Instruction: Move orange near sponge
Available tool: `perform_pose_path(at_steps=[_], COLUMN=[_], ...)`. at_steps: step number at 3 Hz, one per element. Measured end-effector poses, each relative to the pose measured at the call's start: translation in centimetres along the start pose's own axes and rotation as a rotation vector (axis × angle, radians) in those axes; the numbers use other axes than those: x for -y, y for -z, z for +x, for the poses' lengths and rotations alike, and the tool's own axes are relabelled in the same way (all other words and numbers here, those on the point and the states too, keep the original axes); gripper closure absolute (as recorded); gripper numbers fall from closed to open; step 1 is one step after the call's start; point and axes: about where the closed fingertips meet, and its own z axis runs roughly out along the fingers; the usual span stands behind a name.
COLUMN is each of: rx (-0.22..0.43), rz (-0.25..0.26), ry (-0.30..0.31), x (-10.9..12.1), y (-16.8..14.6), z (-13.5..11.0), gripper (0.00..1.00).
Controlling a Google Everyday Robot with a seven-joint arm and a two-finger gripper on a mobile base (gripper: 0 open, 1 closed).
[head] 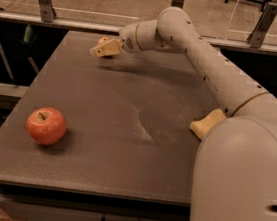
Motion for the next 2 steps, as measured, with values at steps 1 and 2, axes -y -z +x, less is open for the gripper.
perform_pose_path(at_steps=[1,2], rx=[0.003,0.007], rz=[-0.019,-0.014], ry=[-0.014,-0.016], x=[-1.04,-1.01], y=[-1.31,-2.07], z=[0.0,0.3], gripper=[0.4,0.64])
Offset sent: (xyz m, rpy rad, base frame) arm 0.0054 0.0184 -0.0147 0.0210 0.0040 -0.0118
